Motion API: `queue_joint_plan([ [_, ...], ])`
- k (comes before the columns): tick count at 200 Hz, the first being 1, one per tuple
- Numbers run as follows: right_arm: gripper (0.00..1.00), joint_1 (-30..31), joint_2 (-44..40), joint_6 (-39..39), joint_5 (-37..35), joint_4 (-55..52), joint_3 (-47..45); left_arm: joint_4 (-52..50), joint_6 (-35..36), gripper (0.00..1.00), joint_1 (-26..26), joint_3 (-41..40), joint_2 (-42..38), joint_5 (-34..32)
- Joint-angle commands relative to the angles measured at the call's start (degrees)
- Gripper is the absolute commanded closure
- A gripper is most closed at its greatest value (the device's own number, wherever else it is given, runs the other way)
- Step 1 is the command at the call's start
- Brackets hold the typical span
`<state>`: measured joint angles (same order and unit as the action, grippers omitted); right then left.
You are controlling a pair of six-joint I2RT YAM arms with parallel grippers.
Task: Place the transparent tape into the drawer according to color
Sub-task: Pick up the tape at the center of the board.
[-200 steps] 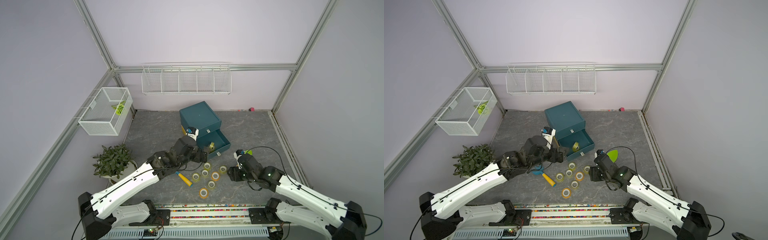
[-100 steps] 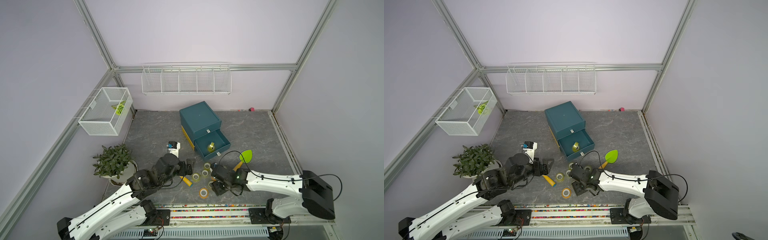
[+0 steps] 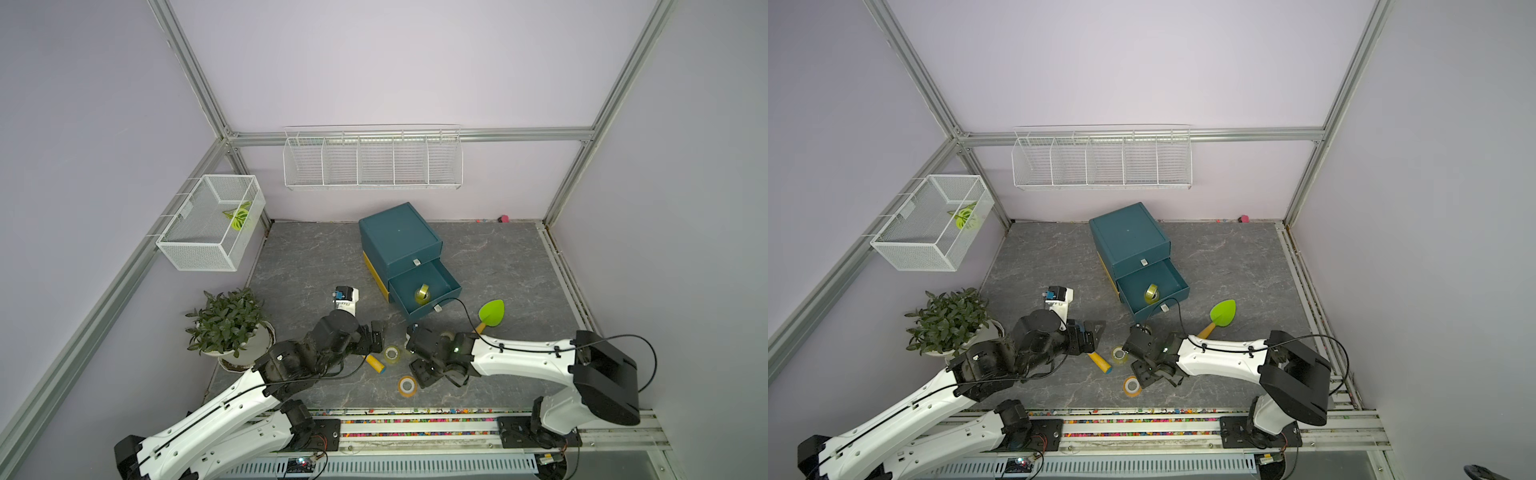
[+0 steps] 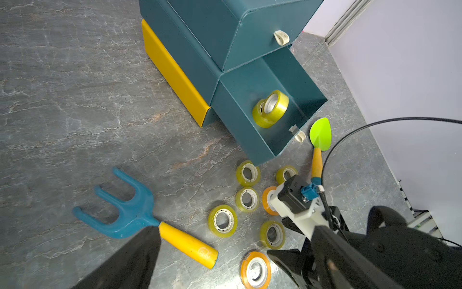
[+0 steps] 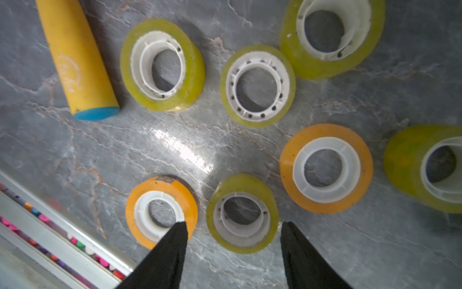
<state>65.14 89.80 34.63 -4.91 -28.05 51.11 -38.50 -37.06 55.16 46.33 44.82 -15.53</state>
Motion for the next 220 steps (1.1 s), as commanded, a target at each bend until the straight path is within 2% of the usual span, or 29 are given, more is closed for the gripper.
queue_joint_plan([
  [1,0.36,0.24,1.91,-0.96,-0.96,-1.66,1.46,-0.77,-0.38,0.00,0.13,-0.96,-0.91,-1.43],
  [63,0.39,0.26,5.09,-0.27,-2.21,-3.33,2.20,-1.23,-0.56,0.00,0.13,-1.29,-1.39,-2.22],
  [118,0.51,0.25,3.32,-0.75,-1.75,-2.03,1.15,-0.70,-0.78,0.00,0.13,-1.93,-1.05,-2.20],
  [176,0.59,0.16,-8.78,-1.31,1.49,-1.65,0.02,0.47,-1.79,0.00,0.13,-3.69,-0.86,-2.23],
  [220,0.60,-1.66,-18.93,-2.53,-2.12,-7.28,3.68,1.21,-2.59,0.00,0.13,-5.27,-0.91,-2.16],
])
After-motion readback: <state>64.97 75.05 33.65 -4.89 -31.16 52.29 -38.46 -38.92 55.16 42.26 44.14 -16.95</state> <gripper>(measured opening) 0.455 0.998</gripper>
